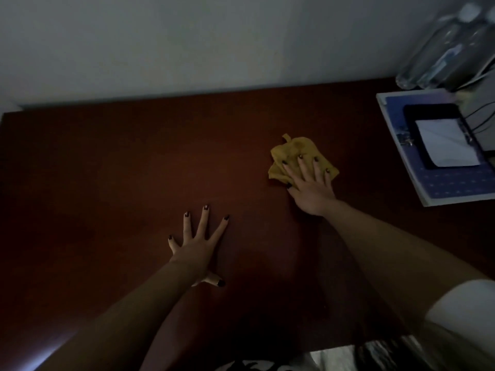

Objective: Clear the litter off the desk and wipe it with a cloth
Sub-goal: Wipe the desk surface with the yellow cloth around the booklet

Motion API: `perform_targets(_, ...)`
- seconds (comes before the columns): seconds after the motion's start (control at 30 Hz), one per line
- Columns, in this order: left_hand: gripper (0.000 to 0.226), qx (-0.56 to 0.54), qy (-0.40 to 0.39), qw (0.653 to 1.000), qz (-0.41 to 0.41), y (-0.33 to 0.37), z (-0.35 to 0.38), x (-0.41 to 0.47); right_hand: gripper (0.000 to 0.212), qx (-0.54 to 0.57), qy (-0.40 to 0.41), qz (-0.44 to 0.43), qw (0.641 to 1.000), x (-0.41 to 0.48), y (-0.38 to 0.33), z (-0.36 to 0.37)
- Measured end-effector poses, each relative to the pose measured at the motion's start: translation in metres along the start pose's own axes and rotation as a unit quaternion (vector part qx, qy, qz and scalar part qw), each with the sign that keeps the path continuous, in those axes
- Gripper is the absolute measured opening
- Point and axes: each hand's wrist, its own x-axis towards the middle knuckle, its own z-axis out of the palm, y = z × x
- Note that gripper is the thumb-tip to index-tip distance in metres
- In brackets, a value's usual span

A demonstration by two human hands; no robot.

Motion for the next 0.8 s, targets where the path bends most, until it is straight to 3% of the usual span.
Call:
perform_targets(0.57, 0.125, 0.011, -0.015, 1.0, 0.025, -0.001, -0.013, -0.004, 0.059, -0.113, 0.025, -0.121, 0.986, -0.184, -0.062, 0.112)
perform_targets(0.8, 0.123, 0.011, -0.015, 1.0, 0.022, -0.001, -0.012, -0.006, 0.055, -0.149, 0.037, -0.178, 0.972, -0.165, -0.047, 0.092)
